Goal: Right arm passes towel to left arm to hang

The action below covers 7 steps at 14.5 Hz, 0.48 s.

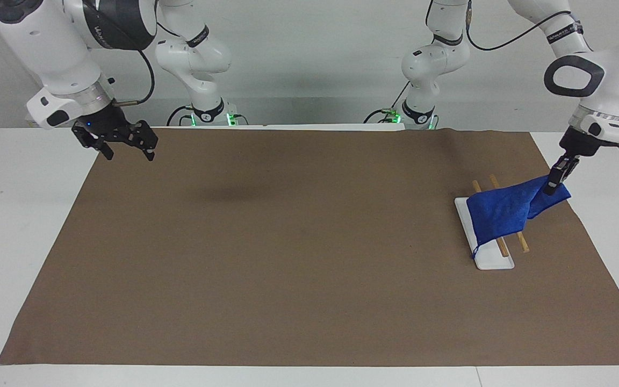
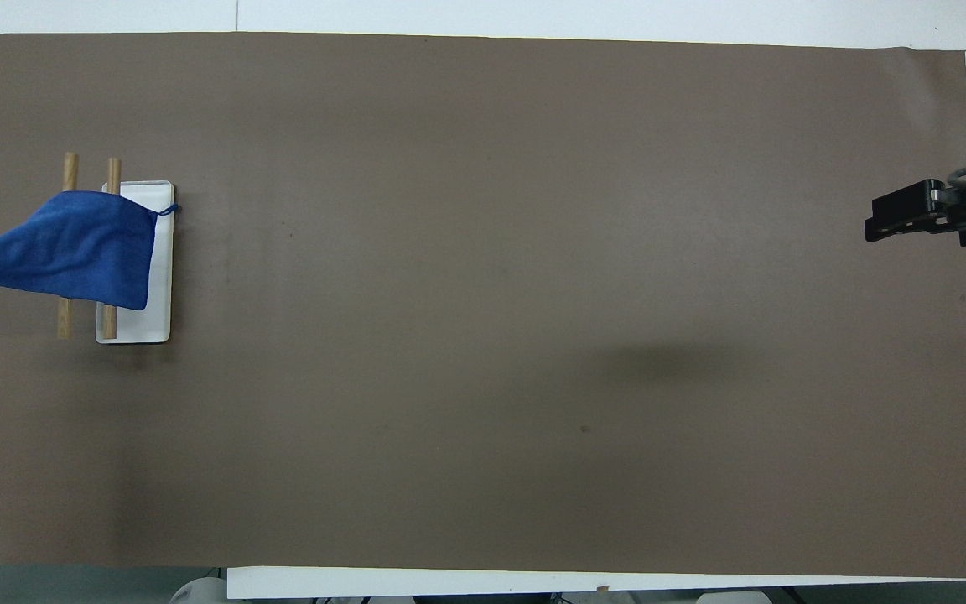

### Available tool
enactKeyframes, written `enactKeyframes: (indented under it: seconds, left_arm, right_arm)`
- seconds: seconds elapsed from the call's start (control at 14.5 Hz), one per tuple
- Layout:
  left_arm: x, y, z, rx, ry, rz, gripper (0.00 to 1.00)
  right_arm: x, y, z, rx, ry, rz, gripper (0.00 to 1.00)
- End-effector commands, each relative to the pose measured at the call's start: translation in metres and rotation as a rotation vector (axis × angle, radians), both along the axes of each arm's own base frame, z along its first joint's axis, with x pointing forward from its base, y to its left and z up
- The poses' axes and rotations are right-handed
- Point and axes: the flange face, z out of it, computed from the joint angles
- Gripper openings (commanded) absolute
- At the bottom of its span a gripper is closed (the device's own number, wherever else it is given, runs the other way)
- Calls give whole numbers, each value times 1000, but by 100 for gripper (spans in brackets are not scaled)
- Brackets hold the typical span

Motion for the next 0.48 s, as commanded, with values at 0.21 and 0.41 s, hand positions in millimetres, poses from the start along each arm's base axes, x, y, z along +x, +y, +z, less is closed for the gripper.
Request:
enactKeyframes:
  seconds: [0.21, 0.41]
  left_arm:
    - [-7, 13, 7, 36, -4, 0, 100]
    - [0, 15, 28, 107, -11, -41, 100]
  right_arm:
    - [0, 1, 2, -5, 9, 4, 100]
    - [0, -1, 2, -5, 9, 1, 100]
